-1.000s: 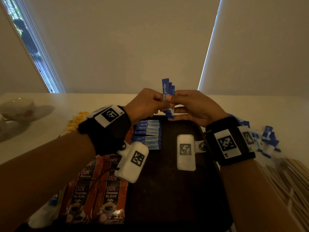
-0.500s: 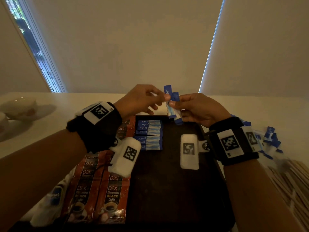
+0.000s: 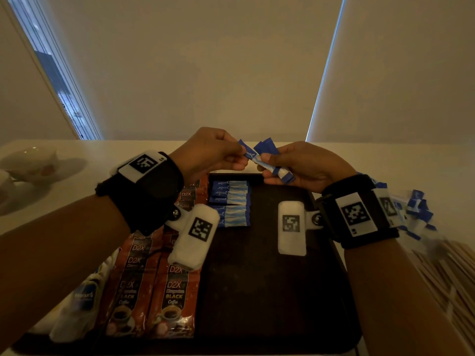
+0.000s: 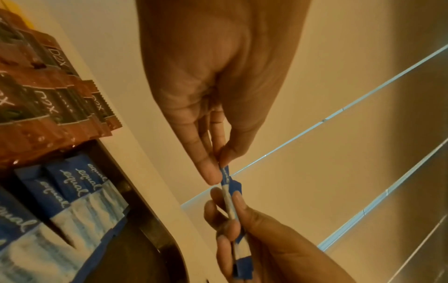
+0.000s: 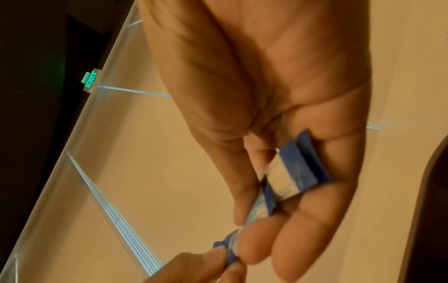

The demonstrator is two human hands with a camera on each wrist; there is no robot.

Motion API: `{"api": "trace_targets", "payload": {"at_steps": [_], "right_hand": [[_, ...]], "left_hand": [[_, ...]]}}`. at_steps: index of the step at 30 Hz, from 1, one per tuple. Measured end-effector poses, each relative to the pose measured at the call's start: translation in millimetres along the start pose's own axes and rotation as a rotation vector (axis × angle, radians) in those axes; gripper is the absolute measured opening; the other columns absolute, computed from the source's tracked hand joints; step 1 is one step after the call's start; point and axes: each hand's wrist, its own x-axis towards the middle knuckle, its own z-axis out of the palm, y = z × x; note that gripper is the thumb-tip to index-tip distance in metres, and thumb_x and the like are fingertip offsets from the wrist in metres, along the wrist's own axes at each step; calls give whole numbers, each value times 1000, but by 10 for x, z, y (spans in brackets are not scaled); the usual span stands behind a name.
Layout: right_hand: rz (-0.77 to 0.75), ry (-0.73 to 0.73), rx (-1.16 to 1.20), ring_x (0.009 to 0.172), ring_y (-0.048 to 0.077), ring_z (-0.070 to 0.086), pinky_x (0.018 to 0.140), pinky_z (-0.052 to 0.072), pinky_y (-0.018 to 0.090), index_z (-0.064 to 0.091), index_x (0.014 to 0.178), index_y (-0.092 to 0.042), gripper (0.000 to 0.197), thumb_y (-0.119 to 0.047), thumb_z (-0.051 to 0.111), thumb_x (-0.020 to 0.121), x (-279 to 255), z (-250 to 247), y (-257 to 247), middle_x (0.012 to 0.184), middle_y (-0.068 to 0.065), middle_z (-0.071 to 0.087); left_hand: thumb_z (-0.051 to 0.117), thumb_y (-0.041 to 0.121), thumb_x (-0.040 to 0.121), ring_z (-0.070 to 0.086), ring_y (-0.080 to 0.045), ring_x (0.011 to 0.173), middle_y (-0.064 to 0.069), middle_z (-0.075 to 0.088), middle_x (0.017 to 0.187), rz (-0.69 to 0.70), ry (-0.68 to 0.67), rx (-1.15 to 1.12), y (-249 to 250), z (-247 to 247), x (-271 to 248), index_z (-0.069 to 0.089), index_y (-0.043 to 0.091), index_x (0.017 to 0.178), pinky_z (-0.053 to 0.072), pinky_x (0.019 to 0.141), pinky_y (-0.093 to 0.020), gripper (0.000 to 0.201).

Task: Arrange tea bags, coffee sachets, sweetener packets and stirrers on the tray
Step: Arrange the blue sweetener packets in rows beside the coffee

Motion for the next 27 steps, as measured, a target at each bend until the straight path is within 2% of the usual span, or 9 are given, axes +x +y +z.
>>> {"api": "trace_targets", "payload": {"at_steps": [3,6,8,11,15,19,21,24,27], "right_hand": [[-9,28,-61,51,6,61,48,53,15,59,107,8,25,-11,57,90,-7,-30,15,72,10,62],[-4,36,-151,41,3,56,43,46,9,62,99,3,20,-14,61,88,0,-64,14,55,3,66],[7,44,-180,41,2,55,40,43,9,63,96,-1,18,-16,62,87,-2,-61,8,52,0,66],[4,55,-242,48,4,51,40,41,9,65,99,-3,22,-20,64,86,9,-44,17,55,-1,67],[9,68,-293,47,5,48,40,38,10,65,100,-3,26,-24,65,85,34,-48,35,63,1,68],[9,82,-321,66,12,54,44,39,11,66,88,-11,25,-34,59,89,41,-58,48,67,1,70],[7,108,-344,67,12,55,43,38,11,65,83,-15,28,-38,53,93,45,-82,48,69,0,65],[16,130,-324,50,7,38,34,29,12,62,86,-15,32,-39,43,98,54,-111,40,66,-1,48],[17,107,-291,46,6,28,32,22,13,60,90,-14,37,-44,39,98,63,-103,26,61,-3,39]], "left_hand": [[63,0,85,68,-14,70,-15,67,86,14,-3,76,-1,2,-24,55,3,91,59,65,-25,11],[76,17,77,61,-12,92,-1,64,104,296,-23,564,-22,-12,-34,59,15,105,53,77,-22,33],[77,27,75,52,-10,93,5,60,105,493,-61,862,-13,4,-60,64,20,104,41,75,-13,32],[73,31,79,41,-6,89,8,54,97,612,-116,1116,-12,38,-52,66,21,104,29,69,-21,28],[71,32,81,40,-5,85,10,53,92,612,-124,1173,-1,45,-39,67,18,102,26,64,-19,25],[74,34,77,46,-3,72,10,59,86,520,-156,1170,6,10,-71,68,16,95,30,62,-10,26],[75,34,75,52,-2,72,10,62,82,417,-232,1164,-1,-5,-125,69,16,92,34,62,-13,26],[74,35,77,51,-2,70,13,55,79,265,-419,1272,-70,19,-226,66,16,93,33,58,-12,26],[72,35,79,48,0,68,17,47,75,165,-592,1367,-174,74,-280,66,13,98,37,58,-10,30]]}}
